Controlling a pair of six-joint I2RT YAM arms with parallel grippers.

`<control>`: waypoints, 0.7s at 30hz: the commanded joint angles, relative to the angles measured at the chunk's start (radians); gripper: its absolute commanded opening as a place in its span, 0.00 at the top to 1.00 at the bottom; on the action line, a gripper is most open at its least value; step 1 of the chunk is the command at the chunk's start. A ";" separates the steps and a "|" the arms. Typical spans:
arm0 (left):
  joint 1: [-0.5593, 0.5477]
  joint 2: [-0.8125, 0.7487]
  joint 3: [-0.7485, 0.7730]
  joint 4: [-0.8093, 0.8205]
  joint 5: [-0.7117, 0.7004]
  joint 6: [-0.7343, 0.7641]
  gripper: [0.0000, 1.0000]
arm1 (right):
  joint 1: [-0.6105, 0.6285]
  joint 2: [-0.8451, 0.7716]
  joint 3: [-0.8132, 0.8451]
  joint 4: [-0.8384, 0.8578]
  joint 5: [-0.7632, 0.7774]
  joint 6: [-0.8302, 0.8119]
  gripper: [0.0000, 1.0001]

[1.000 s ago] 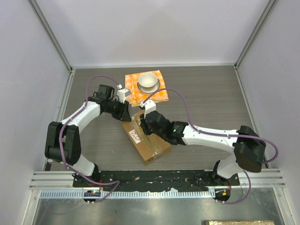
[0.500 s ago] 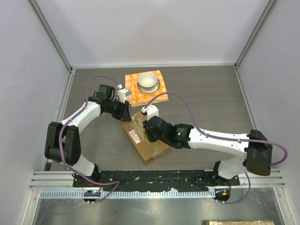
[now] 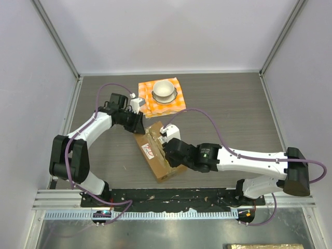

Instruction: Unpack the express box

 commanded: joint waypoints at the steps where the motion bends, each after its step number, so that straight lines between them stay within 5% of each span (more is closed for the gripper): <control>1: 0.030 0.073 -0.024 0.073 -0.425 0.095 1.00 | 0.072 -0.057 -0.025 -0.248 -0.162 0.096 0.99; 21: 0.067 0.051 -0.024 0.072 -0.506 0.111 1.00 | 0.201 -0.135 -0.012 -0.381 -0.160 0.230 0.99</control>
